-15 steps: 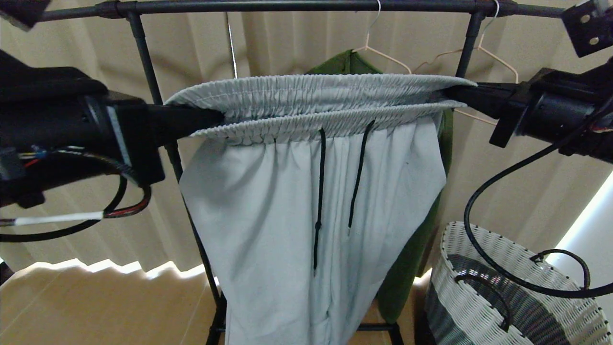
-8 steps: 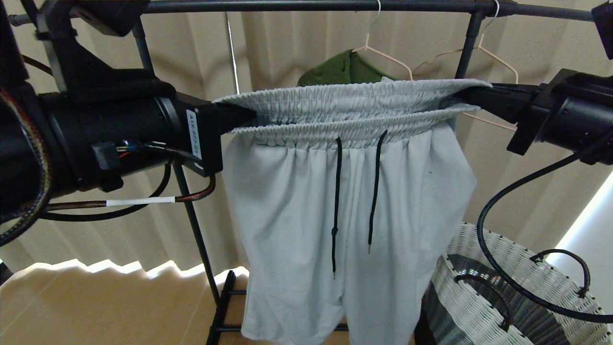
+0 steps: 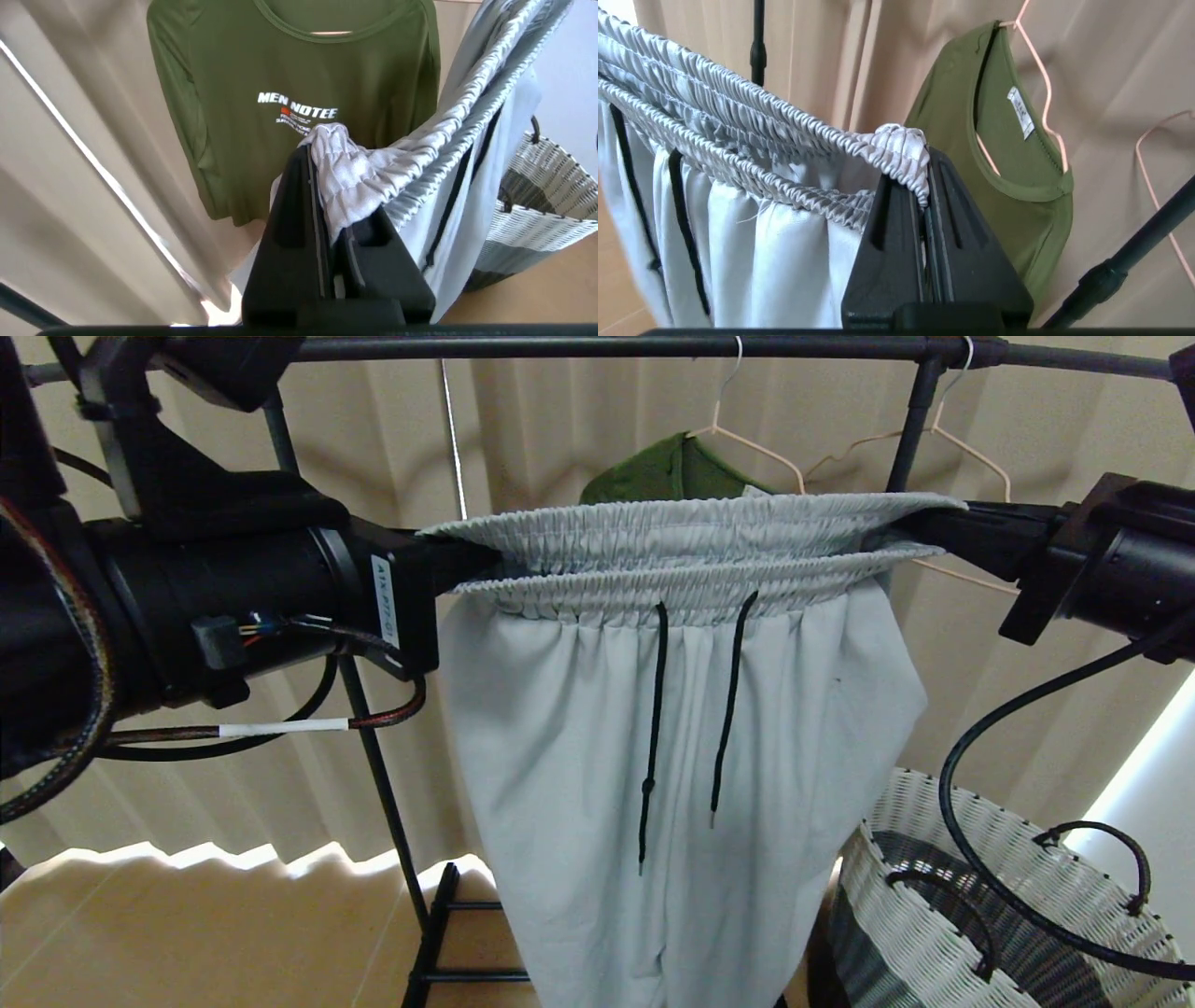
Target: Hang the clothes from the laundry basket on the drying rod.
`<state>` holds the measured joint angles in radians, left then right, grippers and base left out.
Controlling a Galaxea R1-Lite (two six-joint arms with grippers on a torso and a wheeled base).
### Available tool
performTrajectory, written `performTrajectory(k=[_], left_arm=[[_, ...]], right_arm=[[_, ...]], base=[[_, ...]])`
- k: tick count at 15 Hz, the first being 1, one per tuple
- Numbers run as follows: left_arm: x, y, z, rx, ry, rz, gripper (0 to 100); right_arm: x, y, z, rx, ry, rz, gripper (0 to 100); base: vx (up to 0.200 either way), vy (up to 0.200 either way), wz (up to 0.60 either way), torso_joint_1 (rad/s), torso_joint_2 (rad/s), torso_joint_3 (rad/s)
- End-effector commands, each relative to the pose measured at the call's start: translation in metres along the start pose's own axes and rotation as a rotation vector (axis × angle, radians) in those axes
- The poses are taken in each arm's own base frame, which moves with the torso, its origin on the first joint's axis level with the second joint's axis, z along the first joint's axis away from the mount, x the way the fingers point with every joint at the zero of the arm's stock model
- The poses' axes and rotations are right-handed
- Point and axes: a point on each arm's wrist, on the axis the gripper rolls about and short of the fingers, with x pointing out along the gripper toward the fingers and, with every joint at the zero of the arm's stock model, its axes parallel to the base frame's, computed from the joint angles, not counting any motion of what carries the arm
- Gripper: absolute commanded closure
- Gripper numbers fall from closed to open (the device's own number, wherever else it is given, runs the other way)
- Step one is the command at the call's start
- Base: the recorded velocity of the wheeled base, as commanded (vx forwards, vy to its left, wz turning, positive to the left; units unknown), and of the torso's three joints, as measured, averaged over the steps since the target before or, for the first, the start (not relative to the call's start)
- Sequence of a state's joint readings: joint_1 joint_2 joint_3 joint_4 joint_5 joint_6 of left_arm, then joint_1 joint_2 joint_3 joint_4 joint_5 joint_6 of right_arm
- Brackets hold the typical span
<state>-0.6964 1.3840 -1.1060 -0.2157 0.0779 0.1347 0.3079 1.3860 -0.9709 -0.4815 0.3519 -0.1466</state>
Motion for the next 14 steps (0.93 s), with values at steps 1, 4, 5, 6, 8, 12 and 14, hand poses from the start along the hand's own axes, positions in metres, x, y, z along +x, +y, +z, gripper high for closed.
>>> performTrajectory(k=[1,4,5,6,8,12,14], left_arm=[[0.000,0.000,0.000,0.000,0.001,0.000,100],[0.000,0.000,0.000,0.000,0.001,0.000,100],[0.000,0.000,0.000,0.000,0.001,0.002,100],[0.000,0.000,0.000,0.000,0.001,0.003,100],[0.002,0.005,-0.003,0.001,0.011,0.022,100],[0.007,0.036,-0.033,0.003,0.053,0.164,100],[0.011,0.038,-0.041,0.002,0.066,0.173,100]], right_arm=[[-0.003,0.001,0.000,-0.002,-0.002,-0.001,100],[-0.007,0.003,-0.001,0.000,0.002,0.002,100],[-0.009,0.004,-0.001,0.000,0.001,0.003,100],[-0.014,0.008,-0.002,-0.001,-0.005,0.013,0],[-0.023,0.018,-0.003,0.003,-0.010,0.043,0],[-0.055,0.041,-0.019,0.016,0.006,0.106,0],[-0.062,0.044,-0.022,0.017,0.005,0.127,0]], base=[[0.000,0.000,0.00,0.000,0.00,0.000],[0.000,0.000,0.00,0.000,0.00,0.000],[0.000,0.000,0.00,0.000,0.00,0.000],[0.000,0.000,0.00,0.000,0.00,0.000],[0.000,0.000,0.00,0.000,0.00,0.000],[0.000,0.000,0.00,0.000,0.00,0.000],[0.000,0.000,0.00,0.000,0.00,0.000]])
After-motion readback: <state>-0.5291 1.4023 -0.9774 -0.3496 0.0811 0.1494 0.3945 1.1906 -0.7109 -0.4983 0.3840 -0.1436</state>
